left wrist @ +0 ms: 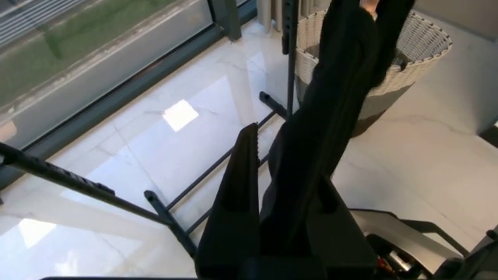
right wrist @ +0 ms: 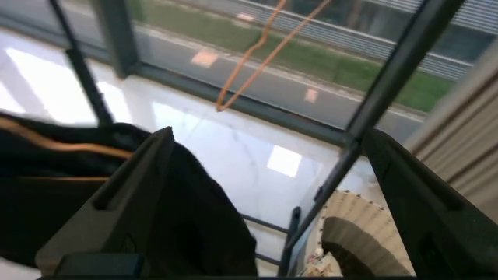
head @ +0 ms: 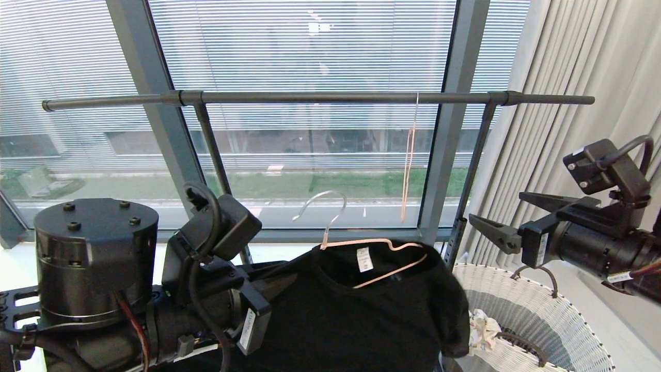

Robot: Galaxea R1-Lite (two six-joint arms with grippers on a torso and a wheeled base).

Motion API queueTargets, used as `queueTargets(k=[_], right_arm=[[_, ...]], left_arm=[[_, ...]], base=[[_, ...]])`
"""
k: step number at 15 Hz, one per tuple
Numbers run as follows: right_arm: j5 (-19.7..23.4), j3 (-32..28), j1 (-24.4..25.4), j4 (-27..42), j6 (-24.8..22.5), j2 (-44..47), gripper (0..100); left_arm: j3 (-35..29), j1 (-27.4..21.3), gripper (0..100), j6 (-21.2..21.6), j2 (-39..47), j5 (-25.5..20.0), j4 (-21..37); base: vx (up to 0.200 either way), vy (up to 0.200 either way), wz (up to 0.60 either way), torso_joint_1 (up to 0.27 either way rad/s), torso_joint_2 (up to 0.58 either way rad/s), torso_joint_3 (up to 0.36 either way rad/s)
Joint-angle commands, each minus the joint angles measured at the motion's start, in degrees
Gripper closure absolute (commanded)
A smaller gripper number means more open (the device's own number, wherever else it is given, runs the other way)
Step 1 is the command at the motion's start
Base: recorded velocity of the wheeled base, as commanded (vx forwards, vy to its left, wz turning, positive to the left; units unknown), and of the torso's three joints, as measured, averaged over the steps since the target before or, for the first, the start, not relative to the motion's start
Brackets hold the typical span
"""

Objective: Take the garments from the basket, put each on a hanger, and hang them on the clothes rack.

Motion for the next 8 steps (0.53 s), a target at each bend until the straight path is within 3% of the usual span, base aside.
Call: queueTargets(k=[1,4,6,8], right_arm=[[2.38,-2.45,-1.09,1.94,-0.03,-1.68,0],[6.51,-5.35,-3.55,4.67,-2.32,-0.98,0],[13.1,-6.75,-3.63,9.94,-6.01,-2.38,0],[21.62,-10.27,-3.37,19.96,-12.6,-3.88,0]], left_arm=[[-0.11,-0.25,100,-0.05,0.13,-0.06,-0.04],[-0.37,-1.75,100,-0.23,-0.22,-0.15,-0.04],[-1.95,-3.06,100,-0.31,0.22,-0.15,-0.12],[-3.27,-5.26,100,-0.31,2.15,-0.15,-3.11]], base=[[0.0,0.0,0.0,0.0,0.0,0.0],[0.0,0.0,0.0,0.0,0.0,0.0],[0.0,0.0,0.0,0.0,0.0,0.0],[0.0,0.0,0.0,0.0,0.0,0.0]])
